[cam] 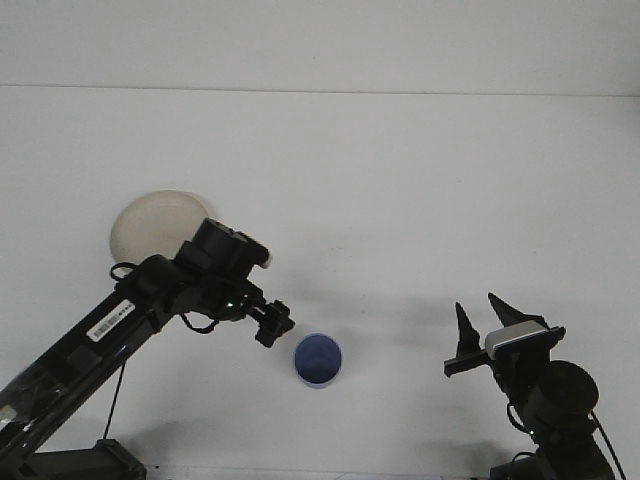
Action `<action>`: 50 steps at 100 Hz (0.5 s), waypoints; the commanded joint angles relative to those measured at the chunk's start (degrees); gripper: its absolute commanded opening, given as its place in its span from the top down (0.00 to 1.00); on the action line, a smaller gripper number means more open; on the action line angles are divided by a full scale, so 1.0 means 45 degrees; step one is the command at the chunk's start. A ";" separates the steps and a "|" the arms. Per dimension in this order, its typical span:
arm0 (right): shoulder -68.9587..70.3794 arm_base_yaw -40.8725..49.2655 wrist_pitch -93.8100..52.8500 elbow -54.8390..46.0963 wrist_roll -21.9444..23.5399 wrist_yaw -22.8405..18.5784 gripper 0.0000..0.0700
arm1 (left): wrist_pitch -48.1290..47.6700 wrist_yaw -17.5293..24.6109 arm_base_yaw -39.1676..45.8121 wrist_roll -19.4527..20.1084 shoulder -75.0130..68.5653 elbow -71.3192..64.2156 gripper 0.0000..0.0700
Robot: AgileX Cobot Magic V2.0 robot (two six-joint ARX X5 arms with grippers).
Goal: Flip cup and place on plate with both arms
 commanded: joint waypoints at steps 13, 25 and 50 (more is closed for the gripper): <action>0.0015 0.0024 0.0185 0.0063 0.0136 -0.0015 0.47 | 0.0272 0.0068 -0.1277 0.0291 0.1083 0.0287 0.27; 0.0015 0.0024 0.0189 0.0063 0.0146 -0.0068 0.47 | 0.0573 -0.0301 -0.1846 0.0311 0.1617 0.0287 0.27; 0.0015 0.0024 0.0189 0.0063 0.0189 -0.0073 0.47 | 0.0821 -0.1137 -0.2521 0.0398 0.2735 0.0287 0.27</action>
